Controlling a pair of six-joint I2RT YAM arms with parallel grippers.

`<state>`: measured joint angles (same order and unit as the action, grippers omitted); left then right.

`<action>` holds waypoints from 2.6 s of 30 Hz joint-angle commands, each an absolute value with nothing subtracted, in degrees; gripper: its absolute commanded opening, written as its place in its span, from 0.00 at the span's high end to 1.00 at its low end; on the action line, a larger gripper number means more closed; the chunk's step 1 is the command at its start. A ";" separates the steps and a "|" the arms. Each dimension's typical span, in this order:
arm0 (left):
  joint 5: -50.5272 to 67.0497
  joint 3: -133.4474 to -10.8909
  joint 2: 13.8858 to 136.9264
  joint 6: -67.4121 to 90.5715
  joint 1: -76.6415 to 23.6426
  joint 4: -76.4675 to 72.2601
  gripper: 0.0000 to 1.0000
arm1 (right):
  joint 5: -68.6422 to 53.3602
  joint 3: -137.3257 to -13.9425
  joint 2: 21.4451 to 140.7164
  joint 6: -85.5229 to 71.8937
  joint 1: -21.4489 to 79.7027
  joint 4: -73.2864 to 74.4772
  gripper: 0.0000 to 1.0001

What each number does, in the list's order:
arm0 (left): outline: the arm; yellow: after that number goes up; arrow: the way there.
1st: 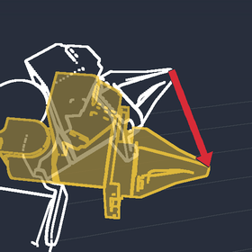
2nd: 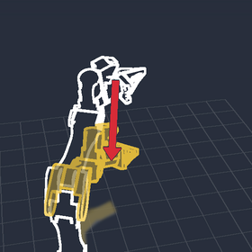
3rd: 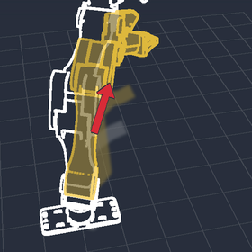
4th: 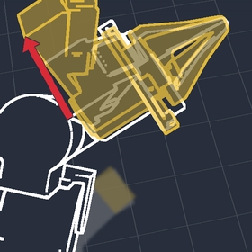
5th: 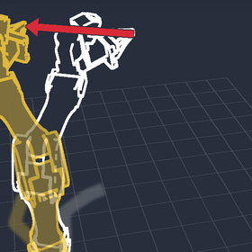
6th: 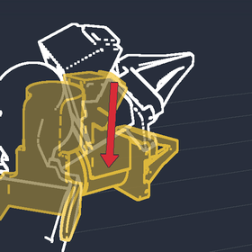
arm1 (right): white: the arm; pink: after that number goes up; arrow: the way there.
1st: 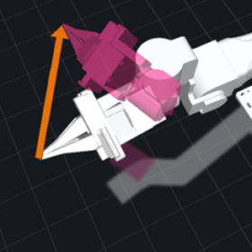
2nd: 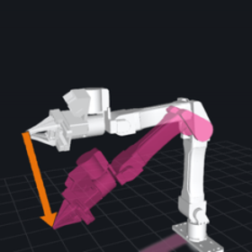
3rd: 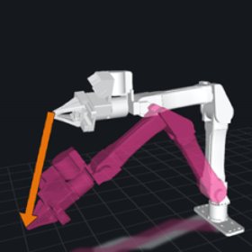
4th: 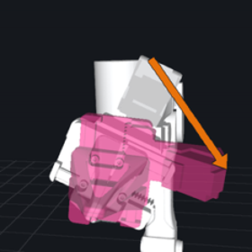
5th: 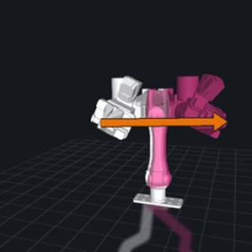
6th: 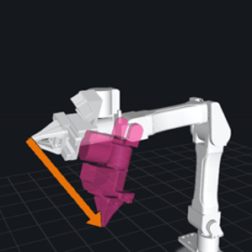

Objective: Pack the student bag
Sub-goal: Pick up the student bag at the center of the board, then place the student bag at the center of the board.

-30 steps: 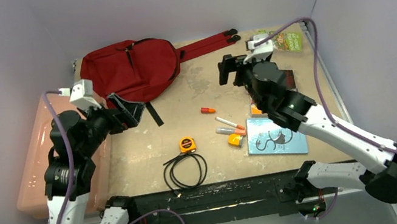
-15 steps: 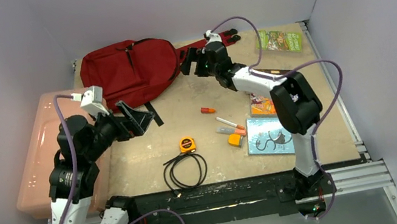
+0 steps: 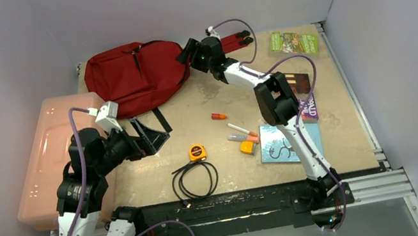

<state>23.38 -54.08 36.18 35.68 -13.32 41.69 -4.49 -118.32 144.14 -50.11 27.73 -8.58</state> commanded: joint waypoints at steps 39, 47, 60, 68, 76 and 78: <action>19.37 -58.46 37.01 39.92 -13.69 40.19 0.01 | 11.62 -107.71 121.54 -92.75 32.94 -53.17 1.00; 21.58 -62.22 40.39 39.63 -13.67 38.65 0.00 | 8.87 -95.77 119.86 -83.45 33.84 -53.47 1.00; 17.54 -106.91 73.58 35.10 -10.47 43.55 0.00 | 2.88 -88.28 113.56 -72.89 36.04 -47.89 1.00; 17.25 -119.76 92.74 33.14 -10.72 38.03 0.00 | -1.59 -81.22 110.31 -64.44 37.86 -47.20 1.00; 11.10 -125.09 105.59 29.66 -14.38 33.69 0.00 | -1.49 -75.10 105.61 -58.70 38.66 -46.48 1.00; 10.66 -125.68 107.61 30.12 -14.95 33.69 0.00 | -0.94 -74.24 104.62 -57.29 38.88 -45.93 1.00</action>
<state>13.26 -121.75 106.28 31.81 -13.26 37.76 -1.10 -76.01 107.77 -63.11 38.83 -47.66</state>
